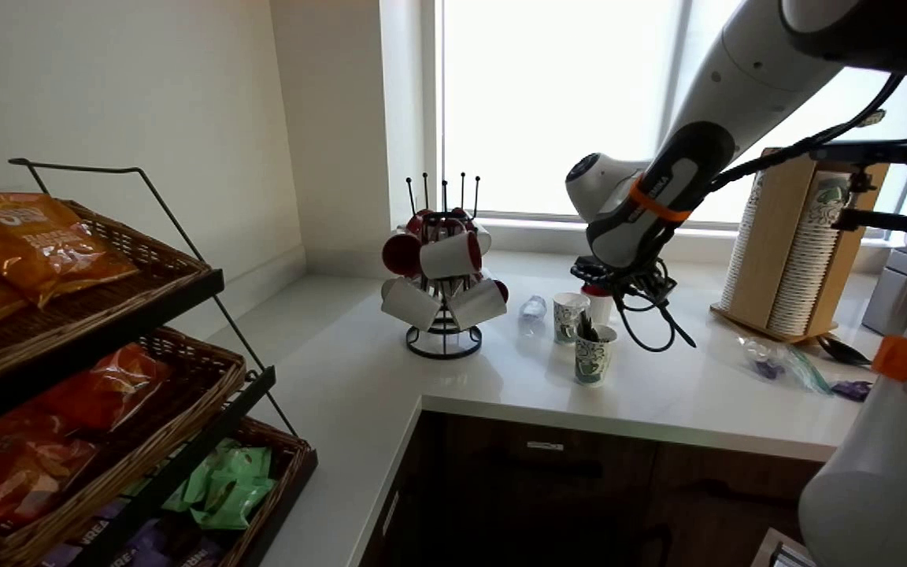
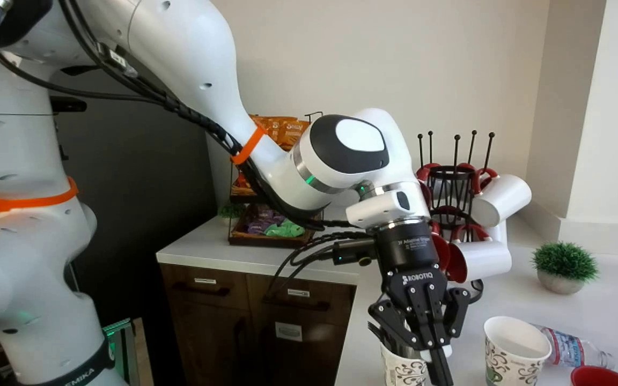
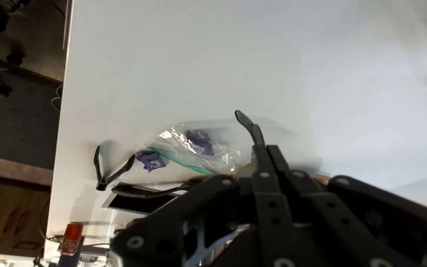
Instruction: Put the black object on the counter
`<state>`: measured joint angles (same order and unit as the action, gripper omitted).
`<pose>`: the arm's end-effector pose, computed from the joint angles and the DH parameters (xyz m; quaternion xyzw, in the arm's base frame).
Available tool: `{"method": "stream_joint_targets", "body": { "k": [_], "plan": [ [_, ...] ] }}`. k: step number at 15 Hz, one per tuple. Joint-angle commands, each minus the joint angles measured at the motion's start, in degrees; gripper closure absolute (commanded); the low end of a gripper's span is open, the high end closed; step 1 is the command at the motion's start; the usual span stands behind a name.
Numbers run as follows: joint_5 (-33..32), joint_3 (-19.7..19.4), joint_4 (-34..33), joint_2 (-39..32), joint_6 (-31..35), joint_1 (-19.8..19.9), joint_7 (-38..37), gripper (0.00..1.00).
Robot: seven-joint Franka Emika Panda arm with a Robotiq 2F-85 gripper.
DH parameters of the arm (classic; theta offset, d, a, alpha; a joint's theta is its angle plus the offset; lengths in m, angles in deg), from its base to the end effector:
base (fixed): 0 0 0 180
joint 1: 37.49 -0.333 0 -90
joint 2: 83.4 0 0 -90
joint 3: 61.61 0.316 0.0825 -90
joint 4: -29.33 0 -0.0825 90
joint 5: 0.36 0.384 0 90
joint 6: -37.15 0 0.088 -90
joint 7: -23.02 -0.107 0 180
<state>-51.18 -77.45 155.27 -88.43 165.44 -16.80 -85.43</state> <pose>0.4240 -0.3413 0.3506 0.5311 -0.7750 0.1823 0.2899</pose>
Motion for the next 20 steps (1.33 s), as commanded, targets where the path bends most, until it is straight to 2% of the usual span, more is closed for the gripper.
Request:
{"method": "stream_joint_targets", "body": {
  "k": [1,8,12,16,20],
  "plan": [
    [2.2,-2.0,-0.7,-3.5,-0.6,-0.2,10.2,0.99],
    [4.6,-3.6,-1.6,-8.1,-5.4,-0.4,25.4,0.99],
    [5.3,-4.2,-3.1,-10.3,-9.6,-0.5,31.4,0.99],
    [6.3,-4.7,-4.7,-12.8,-12.4,-0.3,34.8,0.58],
    [7.0,-5.1,-6.0,-14.7,-13.6,-0.4,35.9,0.59]
  ]
}}
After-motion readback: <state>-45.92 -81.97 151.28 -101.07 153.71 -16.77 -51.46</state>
